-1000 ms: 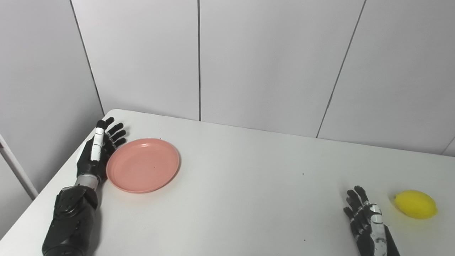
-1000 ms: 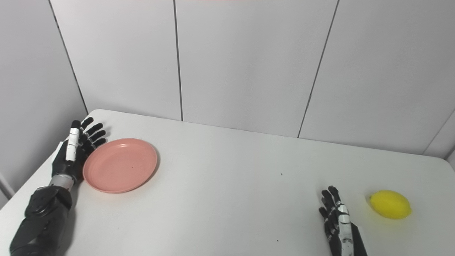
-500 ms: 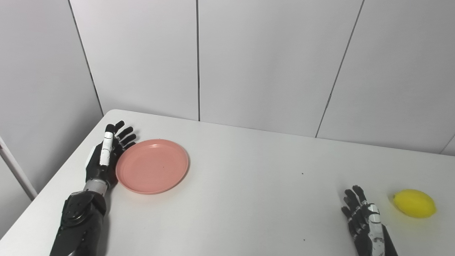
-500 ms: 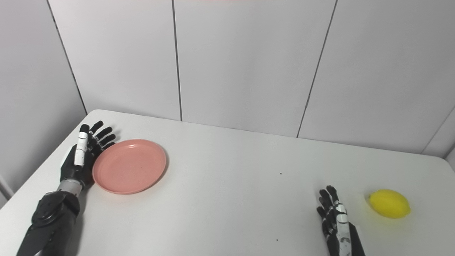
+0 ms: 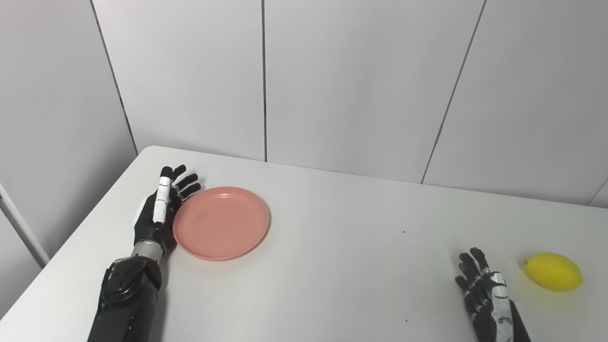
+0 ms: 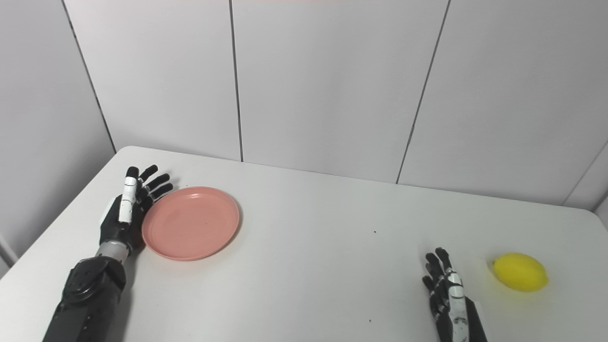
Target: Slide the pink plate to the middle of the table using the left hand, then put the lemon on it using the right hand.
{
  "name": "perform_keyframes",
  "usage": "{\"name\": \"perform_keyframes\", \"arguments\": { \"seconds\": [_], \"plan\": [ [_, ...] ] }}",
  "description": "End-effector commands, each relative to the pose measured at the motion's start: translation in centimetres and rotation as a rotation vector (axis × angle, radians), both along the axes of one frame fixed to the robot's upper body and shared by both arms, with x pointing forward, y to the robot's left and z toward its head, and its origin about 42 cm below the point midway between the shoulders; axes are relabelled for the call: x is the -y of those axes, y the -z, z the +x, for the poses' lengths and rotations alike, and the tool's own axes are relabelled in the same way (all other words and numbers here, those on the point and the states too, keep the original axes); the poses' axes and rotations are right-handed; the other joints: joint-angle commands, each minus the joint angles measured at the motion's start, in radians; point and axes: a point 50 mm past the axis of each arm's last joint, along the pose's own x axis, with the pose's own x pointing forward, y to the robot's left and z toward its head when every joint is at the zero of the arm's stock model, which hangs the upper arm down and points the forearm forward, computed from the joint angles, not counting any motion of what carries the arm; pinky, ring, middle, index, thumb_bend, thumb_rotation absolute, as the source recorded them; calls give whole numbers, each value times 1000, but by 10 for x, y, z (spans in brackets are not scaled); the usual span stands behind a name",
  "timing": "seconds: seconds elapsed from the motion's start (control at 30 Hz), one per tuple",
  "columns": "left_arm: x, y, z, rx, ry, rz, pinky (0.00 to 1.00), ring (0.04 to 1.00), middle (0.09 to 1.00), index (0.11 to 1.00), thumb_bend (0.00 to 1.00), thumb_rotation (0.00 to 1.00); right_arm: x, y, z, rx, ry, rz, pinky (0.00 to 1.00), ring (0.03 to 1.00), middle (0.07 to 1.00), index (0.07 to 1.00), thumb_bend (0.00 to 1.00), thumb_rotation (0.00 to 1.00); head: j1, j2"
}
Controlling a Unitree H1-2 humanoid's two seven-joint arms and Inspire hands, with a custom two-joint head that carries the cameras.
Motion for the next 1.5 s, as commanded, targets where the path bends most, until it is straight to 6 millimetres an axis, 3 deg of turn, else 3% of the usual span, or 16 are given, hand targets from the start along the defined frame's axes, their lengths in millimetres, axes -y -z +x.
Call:
{"name": "perform_keyframes", "arguments": {
  "seconds": [0.0,0.57,1.1,1.47],
  "plan": [
    [12,-18,9,49,17,12,811,805,802,837,793,872,-10,31,-19,-131,-7,48,1000,994,953,967,736,1000,0,1],
    [51,-10,22,17,59,-2,788,798,795,818,783,876,-16,29,-19,-141,-3,54,1000,994,951,964,724,1000,-13,4],
    [68,3,27,4,100,-16,836,815,802,848,868,886,-14,31,-19,-152,-9,40,1000,999,955,972,720,1000,-21,-2],
    [84,11,28,-17,138,-31,829,809,797,834,821,859,-15,31,-18,-154,-10,44,1000,998,954,973,725,1000,-28,0]
  ]
}}
